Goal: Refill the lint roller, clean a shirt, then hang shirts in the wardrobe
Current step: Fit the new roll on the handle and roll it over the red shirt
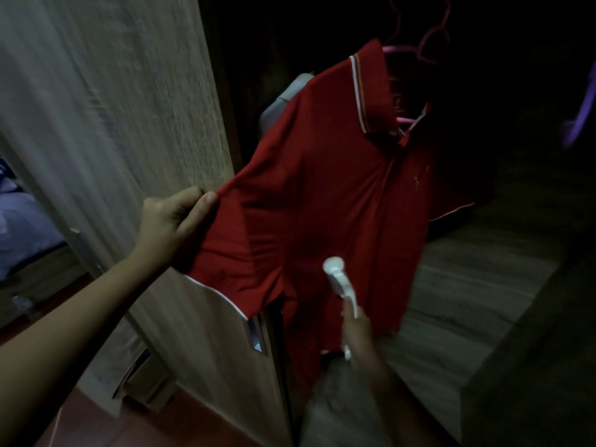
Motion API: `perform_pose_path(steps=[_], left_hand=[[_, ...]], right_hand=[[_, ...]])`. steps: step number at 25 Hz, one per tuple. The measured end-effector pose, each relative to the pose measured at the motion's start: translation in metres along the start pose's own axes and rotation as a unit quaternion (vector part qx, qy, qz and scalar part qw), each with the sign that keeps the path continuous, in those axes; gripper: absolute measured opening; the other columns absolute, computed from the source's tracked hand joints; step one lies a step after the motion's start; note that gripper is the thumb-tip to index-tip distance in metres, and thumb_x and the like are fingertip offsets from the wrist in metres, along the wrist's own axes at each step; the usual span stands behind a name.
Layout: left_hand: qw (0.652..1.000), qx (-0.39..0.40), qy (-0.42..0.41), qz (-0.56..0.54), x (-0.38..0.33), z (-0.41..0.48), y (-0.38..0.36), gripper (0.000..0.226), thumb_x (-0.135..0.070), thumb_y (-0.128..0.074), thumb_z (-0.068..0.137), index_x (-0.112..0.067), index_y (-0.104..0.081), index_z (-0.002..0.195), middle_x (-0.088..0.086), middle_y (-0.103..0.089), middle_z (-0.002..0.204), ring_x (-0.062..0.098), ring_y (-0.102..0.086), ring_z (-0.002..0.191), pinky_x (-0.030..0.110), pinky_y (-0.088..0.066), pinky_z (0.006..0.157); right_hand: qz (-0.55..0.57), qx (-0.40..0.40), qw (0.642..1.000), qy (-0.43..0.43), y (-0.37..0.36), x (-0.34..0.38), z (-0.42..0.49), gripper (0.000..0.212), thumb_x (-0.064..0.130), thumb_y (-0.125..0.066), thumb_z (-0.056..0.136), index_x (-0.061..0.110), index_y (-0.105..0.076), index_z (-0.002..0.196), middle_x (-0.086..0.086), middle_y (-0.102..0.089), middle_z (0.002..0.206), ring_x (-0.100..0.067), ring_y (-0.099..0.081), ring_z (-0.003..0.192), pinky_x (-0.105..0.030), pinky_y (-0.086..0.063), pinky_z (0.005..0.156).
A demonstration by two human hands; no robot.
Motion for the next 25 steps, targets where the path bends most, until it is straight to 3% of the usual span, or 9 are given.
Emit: perform_pose_path(steps=[2,4,5,10,14,16,19,22,25], left_hand=[[1.0,-0.005,0.005,-0.002,0.0,0.0,0.0,0.05,-0.037,-0.043,0.092,0.001,-0.047,0.06,0.001,-0.038,0.058,0.001,-0.033,0.047,0.011,-0.027,0.046],[1.0,-0.008,0.005,-0.001,0.0,-0.001,0.0,0.049,-0.036,-0.044,0.092,0.0,-0.046,0.059,0.001,-0.034,0.053,0.002,-0.033,0.047,0.012,-0.027,0.046],[1.0,-0.009,0.005,0.002,0.001,-0.001,-0.001,0.05,-0.036,-0.044,0.092,0.002,-0.046,0.059,0.001,-0.033,0.049,0.004,-0.033,0.048,0.014,-0.027,0.046],[1.0,-0.009,-0.001,0.007,0.0,-0.001,-0.001,0.05,-0.034,-0.044,0.091,0.001,-0.043,0.055,0.004,-0.03,0.048,0.004,-0.029,0.048,0.014,-0.026,0.045],[1.0,-0.003,-0.007,0.008,-0.001,0.001,0.0,0.045,-0.035,-0.044,0.092,-0.008,-0.039,0.056,-0.007,-0.026,0.051,0.002,-0.031,0.046,0.012,-0.025,0.045],[1.0,-0.001,-0.009,0.007,-0.002,0.001,0.0,0.046,-0.034,-0.044,0.092,-0.006,-0.039,0.056,-0.008,-0.024,0.052,0.003,-0.029,0.047,0.011,-0.025,0.045],[1.0,-0.007,-0.006,0.005,0.001,0.0,-0.001,0.048,-0.034,-0.045,0.092,-0.003,-0.041,0.055,-0.005,-0.027,0.052,0.004,-0.028,0.048,0.012,-0.025,0.045],[1.0,-0.013,-0.004,0.007,0.004,-0.001,-0.003,0.043,-0.035,-0.045,0.092,-0.012,-0.038,0.057,-0.005,-0.031,0.053,0.001,-0.032,0.045,0.013,-0.026,0.045],[1.0,-0.013,0.001,0.0,0.005,-0.001,-0.003,0.039,-0.037,-0.044,0.093,-0.017,-0.037,0.059,-0.007,-0.037,0.054,-0.004,-0.035,0.045,0.012,-0.026,0.046]], right_hand=[[-0.002,-0.036,0.999,-0.022,0.02,0.005,0.029,0.045,0.04,-0.041,0.096,0.001,-0.059,0.11,-0.017,-0.064,0.083,-0.031,-0.063,0.075,-0.029,-0.048,0.061],[0.005,-0.016,1.0,-0.011,0.02,0.01,0.032,0.039,0.041,-0.04,0.096,0.008,-0.058,0.104,-0.006,-0.056,0.065,-0.021,-0.053,0.054,-0.018,-0.04,0.038],[0.008,0.004,1.0,-0.003,0.012,0.009,0.023,0.035,0.041,-0.04,0.096,0.011,-0.058,0.1,-0.003,-0.053,0.063,-0.017,-0.05,0.052,-0.017,-0.038,0.035],[-0.002,0.131,0.991,-0.024,-0.046,-0.049,-0.046,0.035,0.041,-0.041,0.095,0.02,-0.053,0.07,0.005,-0.051,0.059,-0.012,-0.049,0.056,-0.024,-0.036,0.054],[0.016,0.039,0.994,-0.1,-0.022,-0.053,0.0,0.039,0.04,-0.041,0.095,0.013,-0.053,0.07,-0.004,-0.05,0.061,-0.018,-0.048,0.054,-0.026,-0.036,0.051],[0.007,-0.024,0.995,-0.094,0.006,-0.031,0.029,0.043,0.041,-0.039,0.095,0.004,-0.059,0.084,-0.014,-0.056,0.068,-0.026,-0.054,0.06,-0.03,-0.042,0.057],[-0.026,-0.064,0.997,0.029,0.032,0.03,0.025,0.043,0.036,-0.039,0.097,0.0,-0.059,0.108,-0.017,-0.063,0.092,-0.034,-0.062,0.09,-0.034,-0.045,0.075],[-0.047,-0.039,0.967,0.246,0.037,0.114,-0.028,0.022,0.028,-0.042,0.097,0.013,-0.057,0.09,0.005,-0.056,0.067,-0.004,-0.058,0.063,-0.026,-0.035,0.059],[-0.047,-0.037,0.927,0.369,0.034,0.183,-0.065,0.017,0.025,-0.045,0.096,0.019,-0.049,0.081,0.008,-0.047,0.054,0.004,-0.052,0.049,-0.013,-0.031,0.044]])
Point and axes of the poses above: each hand's wrist, its own z-axis towards the middle knuckle, its own y-axis out of the back of the hand, x = y × z, the point moved 5 cm from there along z, towards the middle knuckle
